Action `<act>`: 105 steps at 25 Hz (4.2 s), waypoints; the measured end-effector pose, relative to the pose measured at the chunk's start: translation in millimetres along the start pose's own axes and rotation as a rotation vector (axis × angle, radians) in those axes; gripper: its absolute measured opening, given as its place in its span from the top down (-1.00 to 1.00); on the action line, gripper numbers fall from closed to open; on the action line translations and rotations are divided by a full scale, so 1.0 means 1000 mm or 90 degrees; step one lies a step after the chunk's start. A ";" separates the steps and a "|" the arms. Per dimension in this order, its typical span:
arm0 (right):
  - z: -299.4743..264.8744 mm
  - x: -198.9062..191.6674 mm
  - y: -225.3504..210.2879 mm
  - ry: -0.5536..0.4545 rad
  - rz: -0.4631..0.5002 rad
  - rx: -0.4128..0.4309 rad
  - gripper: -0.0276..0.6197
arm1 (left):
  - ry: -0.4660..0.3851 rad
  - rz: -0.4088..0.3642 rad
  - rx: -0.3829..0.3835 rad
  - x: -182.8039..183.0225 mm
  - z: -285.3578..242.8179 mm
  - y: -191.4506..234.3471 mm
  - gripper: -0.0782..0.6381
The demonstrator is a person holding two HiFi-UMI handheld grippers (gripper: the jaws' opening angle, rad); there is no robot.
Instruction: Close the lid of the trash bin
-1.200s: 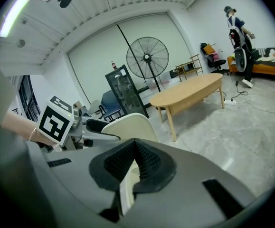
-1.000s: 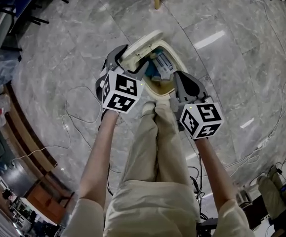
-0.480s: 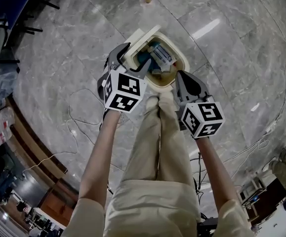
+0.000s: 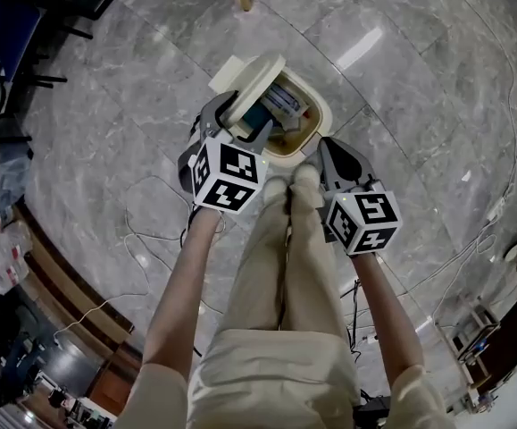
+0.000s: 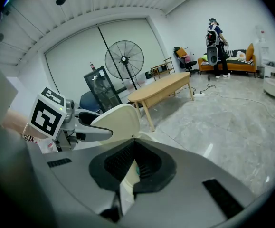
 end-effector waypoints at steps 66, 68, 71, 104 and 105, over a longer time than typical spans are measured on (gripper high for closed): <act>-0.030 -0.096 -0.087 0.024 -0.111 -0.038 0.90 | -0.038 0.231 -0.047 -0.077 -0.102 -0.102 0.72; -0.034 -0.094 -0.086 0.024 -0.111 -0.037 0.90 | -0.042 0.225 -0.051 -0.077 -0.103 -0.101 0.72; -0.037 -0.092 -0.085 0.024 -0.109 -0.034 0.90 | -0.041 0.212 -0.052 -0.076 -0.103 -0.102 0.72; 0.063 -0.006 -0.012 0.085 0.055 0.016 0.90 | -0.072 0.301 -0.119 0.010 0.027 -0.119 0.72; 0.067 -0.001 -0.008 0.087 0.061 0.020 0.90 | -0.076 0.303 -0.116 0.014 0.035 -0.118 0.72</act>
Point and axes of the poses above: the fingertips, and each gripper's own axes: z backward along the fingers, y to its left, x out of its top, the point moved 1 cm from there along z, backward along the fingers, and after that the axes turned 3 degrees about -z, right-handed, at the moved point
